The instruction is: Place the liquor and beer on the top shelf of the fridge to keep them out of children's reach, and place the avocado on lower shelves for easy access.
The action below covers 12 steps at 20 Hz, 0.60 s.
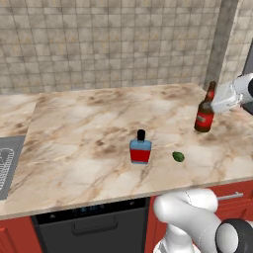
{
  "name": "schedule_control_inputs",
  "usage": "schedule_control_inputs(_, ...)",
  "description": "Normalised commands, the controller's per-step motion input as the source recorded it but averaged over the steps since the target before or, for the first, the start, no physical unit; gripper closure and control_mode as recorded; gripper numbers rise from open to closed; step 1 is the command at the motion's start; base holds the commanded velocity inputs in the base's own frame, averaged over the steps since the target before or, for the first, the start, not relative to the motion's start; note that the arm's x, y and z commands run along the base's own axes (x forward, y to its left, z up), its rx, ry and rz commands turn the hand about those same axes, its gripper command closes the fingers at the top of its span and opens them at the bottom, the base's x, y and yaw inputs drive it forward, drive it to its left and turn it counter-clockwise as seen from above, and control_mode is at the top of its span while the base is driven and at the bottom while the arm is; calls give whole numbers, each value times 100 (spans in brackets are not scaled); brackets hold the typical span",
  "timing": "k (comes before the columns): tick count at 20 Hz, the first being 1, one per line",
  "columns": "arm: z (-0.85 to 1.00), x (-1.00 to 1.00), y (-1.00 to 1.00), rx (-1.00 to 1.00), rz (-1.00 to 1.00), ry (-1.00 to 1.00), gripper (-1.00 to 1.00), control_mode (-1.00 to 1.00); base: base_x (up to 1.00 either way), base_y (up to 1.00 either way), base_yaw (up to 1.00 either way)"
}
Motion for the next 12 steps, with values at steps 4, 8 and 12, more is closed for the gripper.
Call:
schedule_control_inputs(4,1,-8,0,0,1,0,100,100,-48,-1,4)
schedule_control_inputs(8,0,0,0,0,0,0,100,100,-99,-35,1)
schedule_control_inputs(12,0,0,0,0,0,0,100,100,-88,-66,-7)
